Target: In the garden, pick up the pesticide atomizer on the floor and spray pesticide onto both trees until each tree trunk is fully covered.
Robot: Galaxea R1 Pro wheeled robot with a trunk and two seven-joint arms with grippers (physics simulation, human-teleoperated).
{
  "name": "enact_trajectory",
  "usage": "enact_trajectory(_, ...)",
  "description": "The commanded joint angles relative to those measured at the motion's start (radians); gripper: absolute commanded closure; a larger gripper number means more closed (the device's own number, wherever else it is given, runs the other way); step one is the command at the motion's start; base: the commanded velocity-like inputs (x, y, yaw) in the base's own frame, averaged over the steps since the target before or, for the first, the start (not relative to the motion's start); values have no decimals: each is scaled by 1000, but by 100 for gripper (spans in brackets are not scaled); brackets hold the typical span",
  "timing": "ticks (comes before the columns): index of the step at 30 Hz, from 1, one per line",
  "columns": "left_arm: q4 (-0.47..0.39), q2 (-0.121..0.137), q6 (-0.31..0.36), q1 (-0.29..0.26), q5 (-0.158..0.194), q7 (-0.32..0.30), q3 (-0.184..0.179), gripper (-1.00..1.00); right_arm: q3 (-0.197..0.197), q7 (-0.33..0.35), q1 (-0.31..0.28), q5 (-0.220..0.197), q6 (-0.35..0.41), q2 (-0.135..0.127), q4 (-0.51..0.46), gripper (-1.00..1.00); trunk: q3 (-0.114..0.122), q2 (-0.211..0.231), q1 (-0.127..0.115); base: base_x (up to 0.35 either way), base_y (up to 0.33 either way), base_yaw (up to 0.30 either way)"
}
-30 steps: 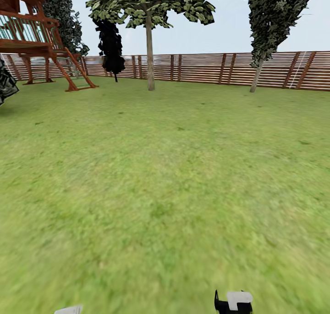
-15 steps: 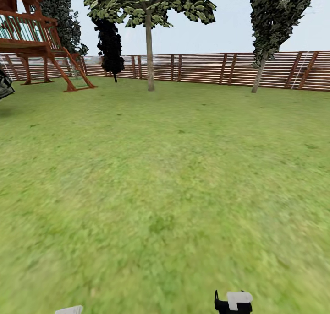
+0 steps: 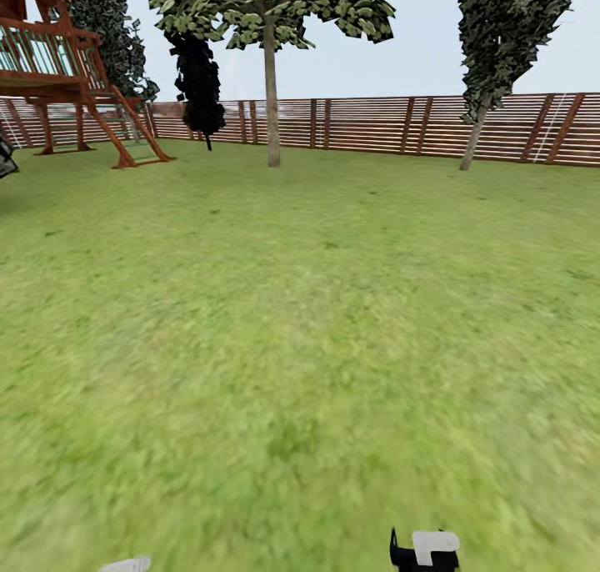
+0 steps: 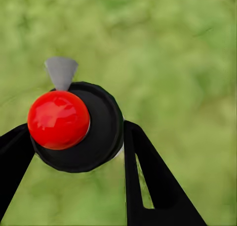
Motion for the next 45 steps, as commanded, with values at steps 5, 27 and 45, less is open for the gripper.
enact_trajectory(5,0,0,0,0,0,0,1,100,0,0,0,0,0,0,0,-100,0,0,0,339,0,0)
enact_trajectory(27,0,-1,0,0,0,0,1,100,0,0,0,0,0,1,0,-100,0,0,0,339,0,0)
enact_trajectory(45,1,-1,0,0,0,0,0,100,0,0,0,0,0,0,0,-100,0,0,0,339,0,0)
